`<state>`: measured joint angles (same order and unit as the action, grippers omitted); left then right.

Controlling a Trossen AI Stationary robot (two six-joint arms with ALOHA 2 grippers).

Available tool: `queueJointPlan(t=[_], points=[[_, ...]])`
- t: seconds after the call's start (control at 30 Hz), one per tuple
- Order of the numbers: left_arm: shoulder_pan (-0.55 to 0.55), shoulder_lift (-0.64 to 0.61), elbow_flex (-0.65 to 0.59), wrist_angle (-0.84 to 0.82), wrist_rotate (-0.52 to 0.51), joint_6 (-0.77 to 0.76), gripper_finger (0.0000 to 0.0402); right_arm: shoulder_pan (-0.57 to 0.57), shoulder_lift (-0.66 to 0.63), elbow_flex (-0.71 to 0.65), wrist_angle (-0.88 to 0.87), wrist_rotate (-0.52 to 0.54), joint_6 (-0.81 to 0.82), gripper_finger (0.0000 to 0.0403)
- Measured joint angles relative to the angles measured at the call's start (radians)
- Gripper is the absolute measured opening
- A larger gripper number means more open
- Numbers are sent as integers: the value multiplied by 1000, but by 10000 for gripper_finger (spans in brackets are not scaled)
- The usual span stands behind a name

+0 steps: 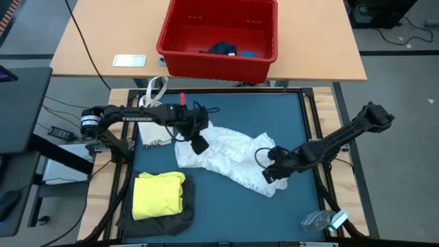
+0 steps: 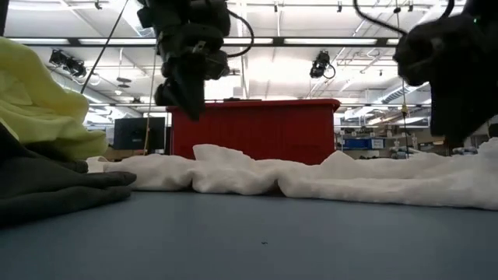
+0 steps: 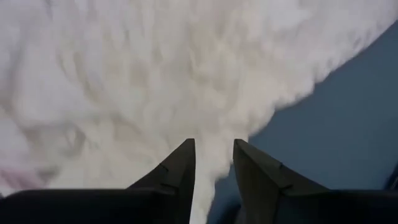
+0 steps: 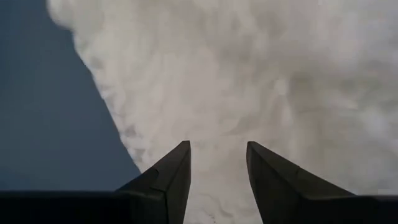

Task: Fold laundry
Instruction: Fold the white blouse

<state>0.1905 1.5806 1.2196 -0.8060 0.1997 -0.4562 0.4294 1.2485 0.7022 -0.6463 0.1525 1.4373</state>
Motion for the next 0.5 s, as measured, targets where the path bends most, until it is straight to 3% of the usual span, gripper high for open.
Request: queueJointPlan(t=[0.13, 0.27, 0.5], points=[[12, 3, -11, 53, 1, 43, 114, 23, 105, -2, 42, -118, -44, 162], [13, 5, -28, 16, 2, 78, 114, 75, 174, -2, -88, -241, -58, 162], [13, 5, -32, -115, -9, 149, 114, 181, 72, -3, -418, -348, 17, 162]])
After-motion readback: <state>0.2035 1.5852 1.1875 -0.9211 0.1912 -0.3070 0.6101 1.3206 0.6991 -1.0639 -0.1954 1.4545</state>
